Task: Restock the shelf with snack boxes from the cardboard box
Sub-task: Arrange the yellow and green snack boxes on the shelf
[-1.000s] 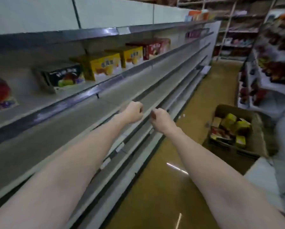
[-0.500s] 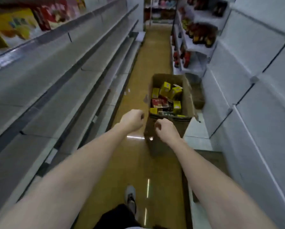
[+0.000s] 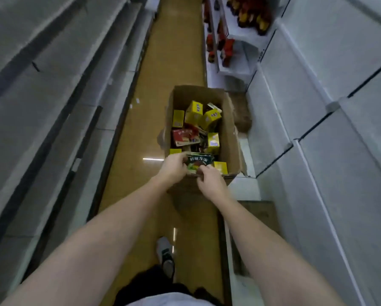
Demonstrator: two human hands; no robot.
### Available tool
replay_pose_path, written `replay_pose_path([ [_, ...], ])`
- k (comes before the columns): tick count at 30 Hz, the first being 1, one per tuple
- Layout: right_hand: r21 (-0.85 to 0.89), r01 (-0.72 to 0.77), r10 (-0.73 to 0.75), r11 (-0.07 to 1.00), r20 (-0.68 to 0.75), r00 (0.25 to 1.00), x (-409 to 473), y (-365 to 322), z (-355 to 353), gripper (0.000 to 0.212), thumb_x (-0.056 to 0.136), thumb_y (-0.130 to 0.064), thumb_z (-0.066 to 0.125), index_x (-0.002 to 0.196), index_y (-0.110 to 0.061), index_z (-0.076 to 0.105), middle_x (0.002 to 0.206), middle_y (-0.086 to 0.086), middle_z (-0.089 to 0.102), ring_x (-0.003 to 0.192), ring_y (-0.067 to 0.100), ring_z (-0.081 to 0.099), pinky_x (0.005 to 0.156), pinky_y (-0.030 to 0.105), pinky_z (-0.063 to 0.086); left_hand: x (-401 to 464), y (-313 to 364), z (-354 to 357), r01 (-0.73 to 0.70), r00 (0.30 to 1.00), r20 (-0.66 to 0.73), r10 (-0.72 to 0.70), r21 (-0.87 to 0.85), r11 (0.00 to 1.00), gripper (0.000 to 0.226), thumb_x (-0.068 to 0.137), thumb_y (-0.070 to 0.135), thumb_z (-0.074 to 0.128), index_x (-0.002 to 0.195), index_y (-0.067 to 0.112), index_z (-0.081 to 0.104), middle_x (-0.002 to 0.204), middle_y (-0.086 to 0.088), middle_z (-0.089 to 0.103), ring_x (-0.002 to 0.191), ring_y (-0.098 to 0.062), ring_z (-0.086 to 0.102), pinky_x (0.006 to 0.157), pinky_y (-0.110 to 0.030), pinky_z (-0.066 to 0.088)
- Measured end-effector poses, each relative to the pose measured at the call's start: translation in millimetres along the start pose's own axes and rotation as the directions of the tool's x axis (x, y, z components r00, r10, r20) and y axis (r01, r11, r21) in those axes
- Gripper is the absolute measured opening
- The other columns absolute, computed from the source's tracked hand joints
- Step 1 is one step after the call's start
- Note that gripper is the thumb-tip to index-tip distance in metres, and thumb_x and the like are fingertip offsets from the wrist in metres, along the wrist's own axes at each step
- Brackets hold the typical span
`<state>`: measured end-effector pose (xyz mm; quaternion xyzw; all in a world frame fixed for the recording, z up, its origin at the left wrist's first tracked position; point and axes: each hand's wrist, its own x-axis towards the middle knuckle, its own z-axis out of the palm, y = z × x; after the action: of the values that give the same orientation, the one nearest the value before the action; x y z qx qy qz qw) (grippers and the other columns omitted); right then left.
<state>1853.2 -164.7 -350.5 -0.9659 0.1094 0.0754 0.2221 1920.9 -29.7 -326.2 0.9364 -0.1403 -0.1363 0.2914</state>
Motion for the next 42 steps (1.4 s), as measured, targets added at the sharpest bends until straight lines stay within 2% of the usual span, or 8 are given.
replay_pose_path([
  [3, 0.007, -0.045, 0.045, 0.999, -0.002, 0.999, 42.8, 19.5, -2.7, 0.024, 0.095, -0.020, 0.055, 0.117, -0.016, 0.064, 0.114, 0.003, 0.058, 0.108, 0.024, 0.056, 0.090, 0.038, 0.051, 47.9, -8.0, 5.0, 0.075, 0.996, 0.054, -0.072, -0.048, 0.996, 0.028, 0.093, -0.001, 0.051, 0.116, 0.004, 0.065, 0.112, -0.011, 0.065, 0.107, -0.027, 0.062, 0.076, -0.022, 0.041],
  [6, 0.032, -0.100, 0.100, 0.994, 0.011, 0.995, 78.9, 37.3, -3.1, 0.018, 0.098, -0.022, 0.053, 0.110, -0.015, 0.064, 0.109, 0.003, 0.056, 0.102, 0.023, 0.058, 0.083, 0.038, 0.051, 83.1, -12.0, 7.1, 0.140, 0.988, 0.067, -0.138, -0.021, 0.990, 0.019, 0.095, 0.006, 0.051, 0.107, 0.015, 0.063, 0.105, -0.006, 0.062, 0.091, -0.026, 0.061, 0.070, -0.030, 0.044],
  [13, -0.060, -0.021, 0.033, 0.998, 0.197, 0.980, 163.3, 80.1, 9.4, 0.028, 0.096, -0.017, 0.054, 0.124, -0.012, 0.057, 0.121, 0.009, 0.053, 0.116, 0.028, 0.051, 0.091, 0.039, 0.046, 152.7, -15.3, 44.1, 0.168, 0.970, 0.164, -0.181, 0.088, 0.982, 0.033, 0.094, 0.009, 0.048, 0.123, 0.020, 0.058, 0.116, -0.007, 0.066, 0.093, -0.025, 0.061, 0.067, -0.031, 0.042],
  [17, -0.128, 0.057, -0.010, 0.990, 0.345, 0.938, 210.4, 101.9, 22.8, 0.041, 0.095, -0.015, 0.056, 0.135, -0.011, 0.049, 0.132, 0.011, 0.049, 0.125, 0.029, 0.045, 0.101, 0.039, 0.043, 186.1, -20.4, 72.4, 0.243, 0.941, 0.212, -0.265, 0.122, 0.962, 0.041, 0.090, 0.009, 0.052, 0.131, 0.018, 0.054, 0.121, -0.011, 0.064, 0.105, -0.031, 0.062, 0.075, -0.035, 0.047],
  [23, -0.169, 0.178, -0.074, 0.969, 0.488, 0.869, 259.3, 133.1, 47.8, 0.042, 0.094, -0.018, 0.057, 0.133, -0.006, 0.047, 0.132, 0.015, 0.048, 0.120, 0.033, 0.048, 0.095, 0.041, 0.044, 228.5, -27.5, 114.9, 0.298, 0.868, 0.338, -0.364, 0.232, 0.926, 0.055, 0.089, 0.004, 0.049, 0.143, 0.009, 0.040, 0.129, -0.015, 0.055, 0.118, -0.035, 0.055, 0.087, -0.042, 0.048],
  [28, -0.200, 0.184, -0.029, 0.962, 0.599, 0.800, 299.6, 139.5, 73.8, 0.046, 0.095, -0.019, 0.054, 0.139, -0.007, 0.043, 0.139, 0.015, 0.043, 0.129, 0.034, 0.043, 0.103, 0.042, 0.040, 258.0, -43.7, 146.7, 0.292, 0.835, 0.396, -0.382, 0.268, 0.918, 0.037, 0.085, 0.003, 0.051, 0.121, 0.012, 0.048, 0.133, -0.015, 0.049, 0.119, -0.035, 0.050, 0.093, -0.052, 0.047],
  [36, -0.175, 0.219, -0.047, 0.960, 0.669, 0.742, 325.7, 165.5, 108.9, 0.058, 0.094, -0.023, 0.055, 0.147, -0.008, 0.035, 0.157, 0.016, 0.028, 0.143, 0.033, 0.028, 0.112, 0.043, 0.032, 300.7, -52.5, 188.9, 0.347, 0.815, 0.402, -0.418, 0.238, 0.907, 0.055, 0.090, -0.002, 0.052, 0.143, 0.003, 0.038, 0.144, -0.018, 0.042, 0.132, -0.034, 0.043, 0.103, -0.039, 0.039],
  [42, -0.228, 0.270, -0.083, 0.936, 0.603, 0.794, 333.7, 173.9, 116.7, 0.061, 0.091, -0.028, 0.060, 0.144, -0.009, 0.036, 0.143, 0.013, 0.041, 0.132, 0.033, 0.037, 0.105, 0.044, 0.035, 308.1, -58.4, 206.8, 0.264, 0.798, 0.395, -0.455, 0.450, 0.853, 0.056, 0.089, 0.008, 0.054, 0.142, 0.011, 0.036, 0.151, -0.013, 0.031, 0.137, -0.032, 0.032, 0.107, -0.050, 0.030],
])
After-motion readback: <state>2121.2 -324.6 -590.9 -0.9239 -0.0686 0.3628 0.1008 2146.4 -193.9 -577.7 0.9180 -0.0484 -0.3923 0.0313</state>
